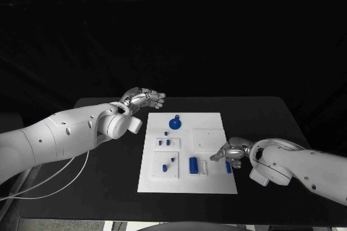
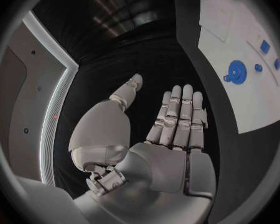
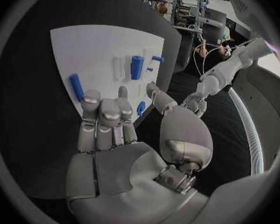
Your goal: Assemble the parts on the task board
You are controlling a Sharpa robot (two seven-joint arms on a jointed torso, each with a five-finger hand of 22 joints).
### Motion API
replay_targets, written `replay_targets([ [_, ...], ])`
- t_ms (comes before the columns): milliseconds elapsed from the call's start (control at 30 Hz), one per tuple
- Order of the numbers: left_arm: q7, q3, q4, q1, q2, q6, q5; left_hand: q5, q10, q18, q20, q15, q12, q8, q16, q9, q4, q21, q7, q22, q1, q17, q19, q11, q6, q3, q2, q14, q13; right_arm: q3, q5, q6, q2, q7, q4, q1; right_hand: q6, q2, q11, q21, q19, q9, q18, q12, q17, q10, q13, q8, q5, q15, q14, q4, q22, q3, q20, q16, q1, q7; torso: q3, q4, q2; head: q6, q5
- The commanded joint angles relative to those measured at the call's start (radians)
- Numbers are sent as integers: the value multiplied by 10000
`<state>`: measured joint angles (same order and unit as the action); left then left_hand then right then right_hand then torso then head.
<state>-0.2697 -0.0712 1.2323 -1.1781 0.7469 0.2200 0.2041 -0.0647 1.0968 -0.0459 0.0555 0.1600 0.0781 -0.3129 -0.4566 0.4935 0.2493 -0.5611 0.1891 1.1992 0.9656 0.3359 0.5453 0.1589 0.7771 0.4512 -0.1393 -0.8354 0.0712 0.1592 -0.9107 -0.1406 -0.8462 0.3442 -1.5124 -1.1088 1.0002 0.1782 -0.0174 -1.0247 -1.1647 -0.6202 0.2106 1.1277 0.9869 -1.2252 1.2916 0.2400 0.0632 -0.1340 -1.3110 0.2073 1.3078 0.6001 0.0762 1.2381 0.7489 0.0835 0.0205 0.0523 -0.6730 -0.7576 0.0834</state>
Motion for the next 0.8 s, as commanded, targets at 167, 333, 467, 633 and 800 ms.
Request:
replay_targets([
  [167,-75,7,20,-12,-1,-70,48,-27,-40,-77,67,31,-50,-5,44,-17,-49,50,1,13,-65,13,27,40,-25,10,10,45,-8,-5,-849,-308,-562,-274,182,-59,-10,-220,24,41,59,5,512,-99,-33,101,-49,-30,52,106,7,231,161,-48,-23,-76,177,141,6,9,-2,76,-61],
  [333,-69,7,24,-12,-2,-83,48,-25,-38,-77,67,31,-50,-5,46,-18,-51,51,1,15,-66,16,28,39,-25,11,11,43,-8,-1,-2051,330,-685,550,340,-59,10,-221,26,44,67,4,512,-108,-38,106,-55,-28,-58,109,1,270,163,-122,-44,-88,162,142,12,8,-9,93,-159],
  [467,-66,7,28,-12,-7,-98,48,-23,-37,-77,67,31,-49,-6,47,-19,-52,52,1,17,-67,18,28,39,-25,11,11,41,-8,6,-2488,541,-639,911,384,-55,34,-129,22,45,65,3,512,-104,-38,97,-53,-22,-93,107,-7,246,163,-170,-58,-92,115,137,9,18,-6,79,-187],
  [633,-50,7,15,-12,-17,-112,48,-21,-36,-77,68,31,-48,-7,48,-20,-54,54,1,19,-70,21,28,38,-25,10,11,40,-8,42,-2800,707,-531,1274,462,65,56,-42,14,50,61,2,512,-140,-40,120,-76,-18,-107,101,-13,171,158,-172,-69,-99,79,129,17,3,-9,28,-207],
  [800,-49,6,20,-11,-12,-114,48,-18,-36,-77,68,31,-48,-6,50,-21,-60,55,2,21,-76,24,29,38,-27,9,14,39,-8,50,-3188,635,-368,1500,537,228,60,-7,12,60,62,3,512,-149,-43,128,-80,-20,-112,100,-14,83,153,-170,-77,-107,20,129,11,-4,-11,-24,-194],
])
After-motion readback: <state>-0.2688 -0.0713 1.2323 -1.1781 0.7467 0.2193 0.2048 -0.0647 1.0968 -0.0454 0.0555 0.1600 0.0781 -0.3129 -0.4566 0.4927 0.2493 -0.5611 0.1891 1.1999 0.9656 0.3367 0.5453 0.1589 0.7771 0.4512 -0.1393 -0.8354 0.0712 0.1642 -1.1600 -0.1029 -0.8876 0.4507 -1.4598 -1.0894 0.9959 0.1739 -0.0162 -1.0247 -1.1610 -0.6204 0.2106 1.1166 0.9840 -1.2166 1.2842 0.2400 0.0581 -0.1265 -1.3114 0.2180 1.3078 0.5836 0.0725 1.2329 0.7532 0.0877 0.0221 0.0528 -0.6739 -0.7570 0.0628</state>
